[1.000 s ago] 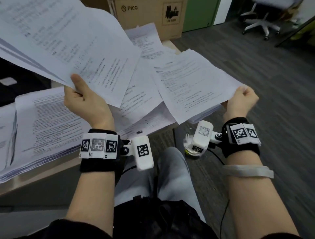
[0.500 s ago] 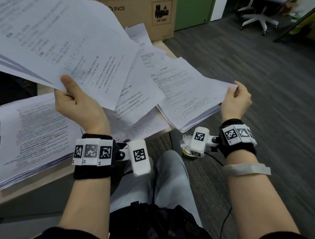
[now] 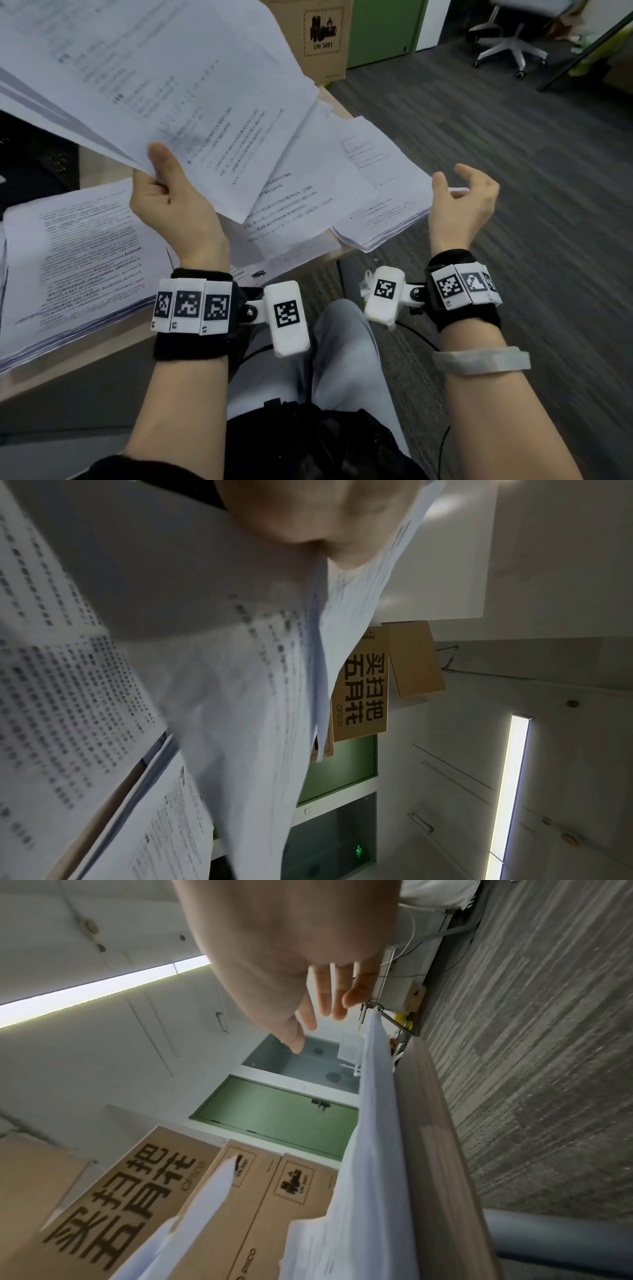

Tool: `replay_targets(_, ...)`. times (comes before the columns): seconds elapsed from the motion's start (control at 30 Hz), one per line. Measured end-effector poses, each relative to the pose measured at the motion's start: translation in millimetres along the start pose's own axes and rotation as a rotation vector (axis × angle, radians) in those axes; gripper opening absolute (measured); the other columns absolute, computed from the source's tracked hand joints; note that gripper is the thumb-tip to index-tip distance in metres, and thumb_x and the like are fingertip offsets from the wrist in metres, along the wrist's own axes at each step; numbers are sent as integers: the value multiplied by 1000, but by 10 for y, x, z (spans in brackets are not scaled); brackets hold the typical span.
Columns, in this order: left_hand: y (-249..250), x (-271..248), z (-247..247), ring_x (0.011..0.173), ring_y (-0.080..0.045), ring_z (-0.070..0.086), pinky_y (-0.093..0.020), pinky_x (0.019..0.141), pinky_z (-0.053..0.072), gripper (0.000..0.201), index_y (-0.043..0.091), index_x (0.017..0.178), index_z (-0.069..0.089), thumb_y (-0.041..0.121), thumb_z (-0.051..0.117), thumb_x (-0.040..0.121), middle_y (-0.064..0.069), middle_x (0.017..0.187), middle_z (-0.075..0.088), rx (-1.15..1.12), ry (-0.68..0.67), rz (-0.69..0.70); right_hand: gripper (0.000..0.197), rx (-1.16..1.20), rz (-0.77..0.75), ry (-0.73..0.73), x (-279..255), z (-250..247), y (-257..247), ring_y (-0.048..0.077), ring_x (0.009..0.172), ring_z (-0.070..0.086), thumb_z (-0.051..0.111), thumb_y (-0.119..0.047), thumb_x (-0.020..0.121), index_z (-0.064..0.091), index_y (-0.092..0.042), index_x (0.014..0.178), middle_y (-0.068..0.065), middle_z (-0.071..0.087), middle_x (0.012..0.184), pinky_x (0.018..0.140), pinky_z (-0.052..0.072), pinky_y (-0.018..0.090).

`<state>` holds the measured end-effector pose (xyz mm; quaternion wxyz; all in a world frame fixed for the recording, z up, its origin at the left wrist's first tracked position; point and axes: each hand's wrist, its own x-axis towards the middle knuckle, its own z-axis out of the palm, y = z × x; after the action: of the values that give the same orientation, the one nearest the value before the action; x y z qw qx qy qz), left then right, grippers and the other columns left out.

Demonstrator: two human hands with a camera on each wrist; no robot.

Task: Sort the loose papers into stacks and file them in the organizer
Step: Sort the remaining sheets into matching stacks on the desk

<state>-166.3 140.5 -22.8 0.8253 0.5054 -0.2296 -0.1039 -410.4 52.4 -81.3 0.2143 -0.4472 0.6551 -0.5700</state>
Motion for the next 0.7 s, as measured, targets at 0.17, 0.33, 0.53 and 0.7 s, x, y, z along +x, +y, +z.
replay_targets(0.17, 5, 7, -140, 80, -7, 60, -31, 93, 53, 22, 19, 74, 56, 25, 54, 95, 5, 79, 62, 17, -148, -213, 20, 211, 9, -201, -335, 20, -387, -7, 83, 57, 60, -28, 90, 67, -15, 104, -4, 67, 105, 70, 42, 2)
replay_targets(0.33, 90, 12, -319, 105, -18, 66, -29, 89, 55, 13, 16, 94, 67, 20, 54, 95, 0, 102, 71, -35, -286, -328, 43, 325, 25, -422, -605, 52, -629, -5, 98, 58, 62, -32, 90, 54, -13, 128, -2, 61, 123, 93, 49, 24)
replay_targets(0.53, 146, 39, -571, 89, -7, 69, -20, 78, 54, 11, 13, 92, 68, 13, 57, 93, 11, 84, 74, -58, -356, -319, 65, 290, 60, -564, -817, 82, -678, 14, 125, 48, 69, -36, 82, 40, -23, 139, 6, 49, 137, 103, 42, 32)
replay_targets(0.7, 209, 78, -757, 92, -8, 69, -23, 81, 55, 22, 21, 103, 59, 5, 62, 88, 12, 92, 73, -33, -347, -153, 57, 316, -38, -643, -1010, 163, -675, 19, 117, 56, 68, -23, 75, 48, -20, 128, 5, 56, 130, 99, 49, 39)
